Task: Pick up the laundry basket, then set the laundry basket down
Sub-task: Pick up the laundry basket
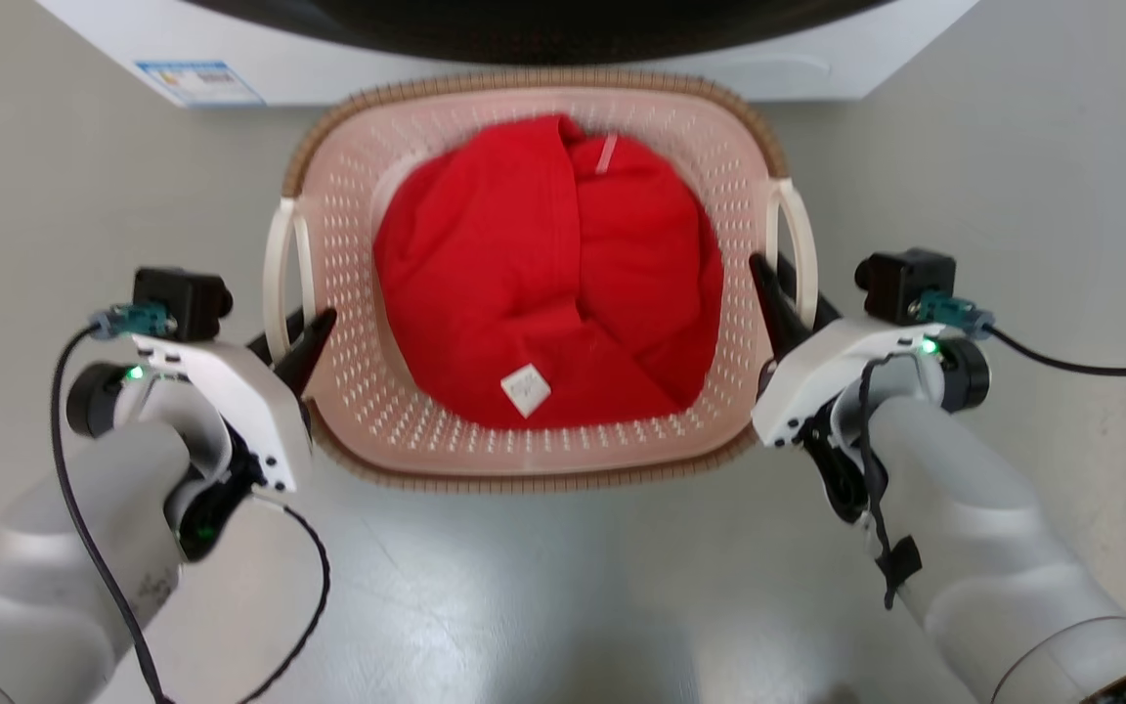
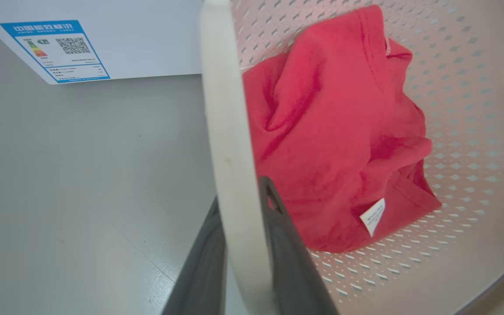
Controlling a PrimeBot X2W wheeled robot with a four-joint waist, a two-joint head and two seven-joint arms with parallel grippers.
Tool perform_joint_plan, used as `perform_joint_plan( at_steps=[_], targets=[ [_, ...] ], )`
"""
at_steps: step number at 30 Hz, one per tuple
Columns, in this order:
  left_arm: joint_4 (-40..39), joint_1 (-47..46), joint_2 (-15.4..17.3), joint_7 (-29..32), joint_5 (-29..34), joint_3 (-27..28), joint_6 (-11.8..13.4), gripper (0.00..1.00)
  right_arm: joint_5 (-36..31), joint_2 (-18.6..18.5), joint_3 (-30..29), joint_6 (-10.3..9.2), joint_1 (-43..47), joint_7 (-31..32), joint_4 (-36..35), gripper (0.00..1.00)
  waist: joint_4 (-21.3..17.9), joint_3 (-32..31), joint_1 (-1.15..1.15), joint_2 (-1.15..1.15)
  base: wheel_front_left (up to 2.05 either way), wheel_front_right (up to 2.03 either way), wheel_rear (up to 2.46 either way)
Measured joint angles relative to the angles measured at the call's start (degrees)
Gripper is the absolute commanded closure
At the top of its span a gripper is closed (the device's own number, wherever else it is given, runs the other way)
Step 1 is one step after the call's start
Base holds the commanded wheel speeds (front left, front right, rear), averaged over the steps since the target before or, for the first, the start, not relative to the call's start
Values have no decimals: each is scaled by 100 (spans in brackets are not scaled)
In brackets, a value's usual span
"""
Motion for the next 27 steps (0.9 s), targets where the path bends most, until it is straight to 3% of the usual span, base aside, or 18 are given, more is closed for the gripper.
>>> perform_joint_plan(
  at_steps=[12, 27],
  targets=[
    [319, 558, -319, 476, -8, -19, 11, 100, 988, -3, 980, 0, 242, 103, 591, 100, -49, -868, 0, 0, 0, 0, 0],
    [803, 1225, -784, 1232, -57, -26, 16, 100, 2082, -45, 1994, 0, 711, 660, 831, 100, -111, -2095, -1, 0, 0, 0, 0]
  ],
)
